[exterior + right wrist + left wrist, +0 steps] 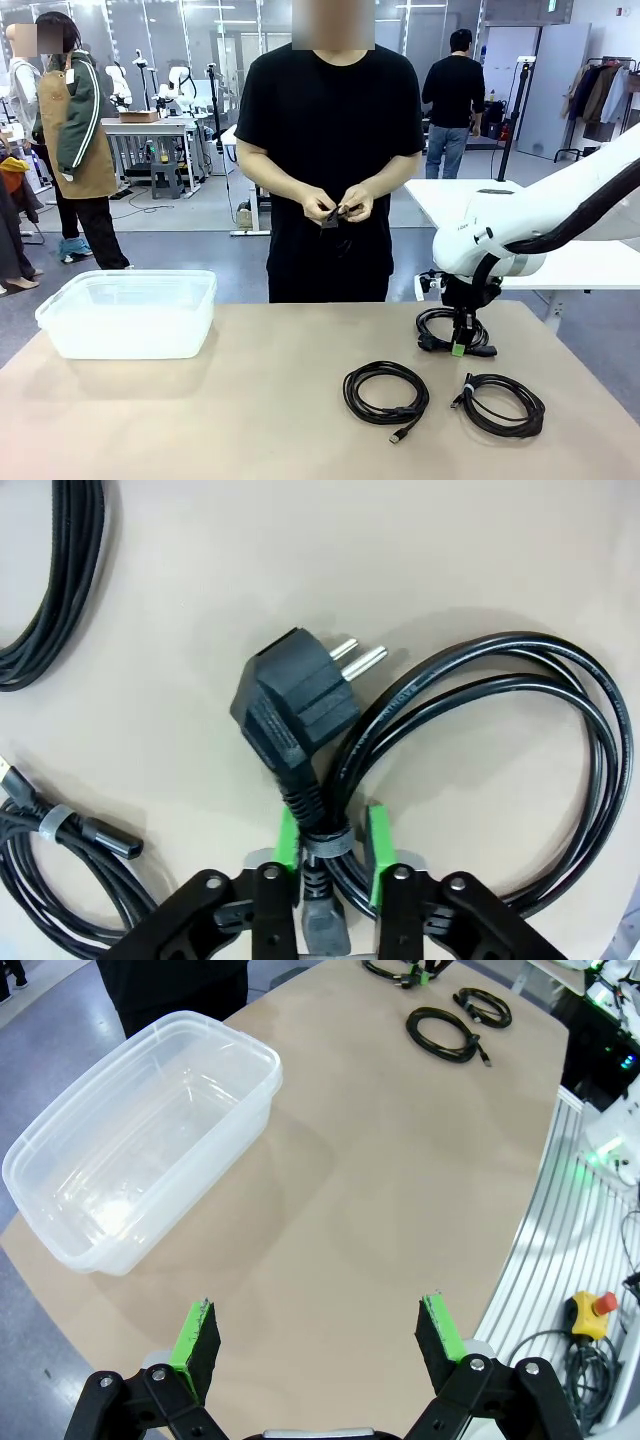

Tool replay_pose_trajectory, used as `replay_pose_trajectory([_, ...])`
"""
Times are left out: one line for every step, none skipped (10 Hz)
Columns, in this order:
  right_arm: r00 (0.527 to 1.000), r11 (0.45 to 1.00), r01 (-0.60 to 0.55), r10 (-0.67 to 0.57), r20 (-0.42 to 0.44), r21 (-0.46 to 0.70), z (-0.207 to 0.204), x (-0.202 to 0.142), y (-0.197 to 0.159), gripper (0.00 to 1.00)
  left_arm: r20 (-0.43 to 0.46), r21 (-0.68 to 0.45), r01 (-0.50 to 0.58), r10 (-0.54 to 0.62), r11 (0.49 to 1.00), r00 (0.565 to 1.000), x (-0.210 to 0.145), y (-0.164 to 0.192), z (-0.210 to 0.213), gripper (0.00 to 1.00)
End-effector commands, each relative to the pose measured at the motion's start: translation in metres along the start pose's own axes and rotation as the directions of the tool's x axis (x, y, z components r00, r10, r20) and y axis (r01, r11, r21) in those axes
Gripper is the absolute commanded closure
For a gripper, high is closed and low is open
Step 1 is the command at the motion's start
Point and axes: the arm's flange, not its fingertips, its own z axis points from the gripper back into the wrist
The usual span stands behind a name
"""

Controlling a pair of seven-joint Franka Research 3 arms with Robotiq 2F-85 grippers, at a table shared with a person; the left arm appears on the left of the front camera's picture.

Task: Organize and store the cables.
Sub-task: Place the Power Cable into the Organizing box.

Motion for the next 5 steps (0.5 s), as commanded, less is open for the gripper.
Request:
replay_pose_trajectory([0.999,1.000,0.011,-0.010,-0.033,0.003,0.003,0.005,0.007,1.00,0.012,-0.007,0.013,-0.013,1.000,1.000,-0.002,0.001,0.001,0.00])
replay_pose_trajectory([0.999,1.000,0.005,-0.005,-0.037,-0.013,0.009,0.008,0.010,1.00,0.012,-0.007,0.013,-0.013,1.000,1.000,-0.002,0.001,0.001,0.00])
replay_pose_trajectory([0.999,1.000,0.006,-0.007,-0.037,-0.028,0.020,0.011,0.015,1.00,0.012,-0.007,0.013,-0.013,1.000,1.000,-0.002,0.001,0.001,0.00])
replay_pose_trajectory([1.000,1.000,0.015,-0.015,-0.013,-0.017,0.032,0.017,0.021,1.00,0.012,-0.007,0.013,-0.013,1.000,1.000,-0.002,0.001,0.001,0.00])
replay_pose_trajectory([0.999,0.999,0.032,-0.034,-0.036,-0.040,0.049,0.026,0.032,1.00,0.012,-0.007,0.013,-0.013,1.000,1.000,-0.002,0.001,0.001,0.00])
